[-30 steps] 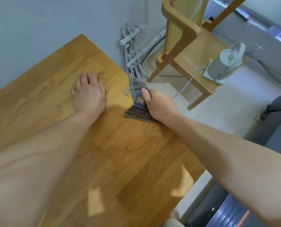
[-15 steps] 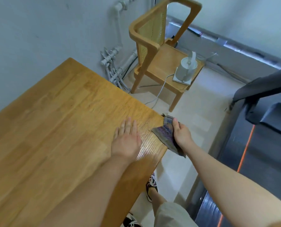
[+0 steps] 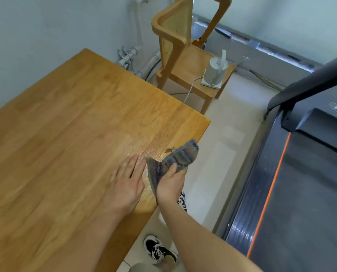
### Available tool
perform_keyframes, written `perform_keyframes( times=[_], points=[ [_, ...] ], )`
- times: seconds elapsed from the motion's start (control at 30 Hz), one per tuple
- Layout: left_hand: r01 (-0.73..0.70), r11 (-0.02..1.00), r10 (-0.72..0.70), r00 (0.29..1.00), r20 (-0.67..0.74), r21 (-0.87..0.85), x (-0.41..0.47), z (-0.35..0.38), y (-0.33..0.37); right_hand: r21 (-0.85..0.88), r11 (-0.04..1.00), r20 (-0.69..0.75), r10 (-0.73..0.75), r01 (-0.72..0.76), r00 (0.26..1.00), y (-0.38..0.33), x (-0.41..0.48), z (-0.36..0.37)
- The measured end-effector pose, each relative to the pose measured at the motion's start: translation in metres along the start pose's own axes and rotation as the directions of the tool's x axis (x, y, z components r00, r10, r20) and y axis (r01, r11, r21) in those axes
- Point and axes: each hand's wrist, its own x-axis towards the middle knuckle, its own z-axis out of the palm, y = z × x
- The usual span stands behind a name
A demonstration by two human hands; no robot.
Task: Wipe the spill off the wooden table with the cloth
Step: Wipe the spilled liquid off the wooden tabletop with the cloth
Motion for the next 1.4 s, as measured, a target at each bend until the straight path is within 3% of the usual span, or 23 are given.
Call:
perform_keyframes(
  times=[0.13, 0.4, 0.57, 0.83, 0.97, 1.1, 1.23, 1.4],
  points=[
    [0.004, 1.0, -0.006, 0.998, -0.065, -0.031, -0.026, 0.011, -0.022, 0.006, 1.0, 0.024, 0.006, -0.006, 1.0, -0.017, 0.022, -0.011],
    [-0.006, 0.999, 0.002, 0.993, -0.116, -0.035, -0.026, 0.015, -0.034, 0.053, 0.998, -0.156, 0.048, -0.041, 0.987, -0.08, 0.128, -0.019],
    [-0.015, 0.999, 0.011, 0.992, -0.123, -0.031, -0.026, 0.016, -0.034, 0.046, 0.996, -0.176, -0.065, 0.074, 0.982, -0.052, 0.091, -0.011],
    [-0.052, 0.998, 0.045, 0.983, -0.176, -0.035, -0.027, 0.019, -0.035, 0.015, 0.994, -0.051, -0.104, 0.105, 0.993, 0.03, -0.07, 0.012],
    [-0.108, 0.988, 0.089, 0.982, -0.169, -0.109, -0.041, 0.022, -0.046, -0.125, 0.963, -0.009, -0.241, 0.238, 0.97, 0.029, -0.045, 0.0],
    [-0.064, 0.997, 0.055, 0.981, -0.186, -0.045, -0.128, 0.031, -0.108, -0.201, 0.961, -0.081, -0.209, 0.189, 0.975, 0.013, -0.026, 0.005],
    [-0.019, 1.0, 0.017, 0.992, -0.128, -0.014, -0.186, 0.04, -0.131, -0.161, 0.976, -0.116, -0.168, 0.148, 0.979, 0.011, -0.024, 0.003],
    [-0.056, 0.998, 0.058, 0.976, -0.208, 0.014, -0.184, 0.046, -0.13, -0.076, 0.987, -0.134, -0.153, 0.144, 0.979, 0.013, -0.027, 0.006]
  ],
)
